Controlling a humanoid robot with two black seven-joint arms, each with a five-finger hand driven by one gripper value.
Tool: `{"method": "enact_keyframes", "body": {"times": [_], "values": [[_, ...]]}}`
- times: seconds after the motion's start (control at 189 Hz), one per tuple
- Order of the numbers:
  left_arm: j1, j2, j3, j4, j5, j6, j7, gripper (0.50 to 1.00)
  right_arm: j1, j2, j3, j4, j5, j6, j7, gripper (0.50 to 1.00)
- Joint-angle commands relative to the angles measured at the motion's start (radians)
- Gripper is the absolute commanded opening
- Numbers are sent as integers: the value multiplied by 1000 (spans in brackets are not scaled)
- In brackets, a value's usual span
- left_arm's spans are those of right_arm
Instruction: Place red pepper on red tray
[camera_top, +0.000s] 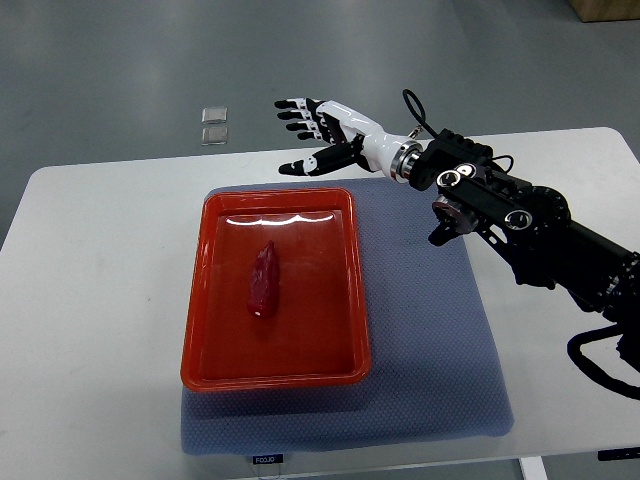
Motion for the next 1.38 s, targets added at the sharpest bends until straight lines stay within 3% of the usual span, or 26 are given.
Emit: {"method": "enact_keyframes", "body": {"times": [0.0,0.191,0.392,0.625,0.742,1.372], "values": [[0,0,0,0,0,0,0,1000,-68,-16,120,0,85,0,0,913],[0,0,0,0,0,0,0,1000,-159,-16,296,-6,252,-29,0,913],[0,0,0,0,0,0,0,1000,-208,-19,313,-6,449,-89,5,913],[0,0,0,0,0,0,0,1000,-251,-4,330,-9,619,-157,66,913],[0,0,0,0,0,0,0,1000,-254,-4,332,-9,631,-161,109,913],[0,0,0,0,0,0,0,1000,-254,-44,315,-48,599,-154,155,913]]}}
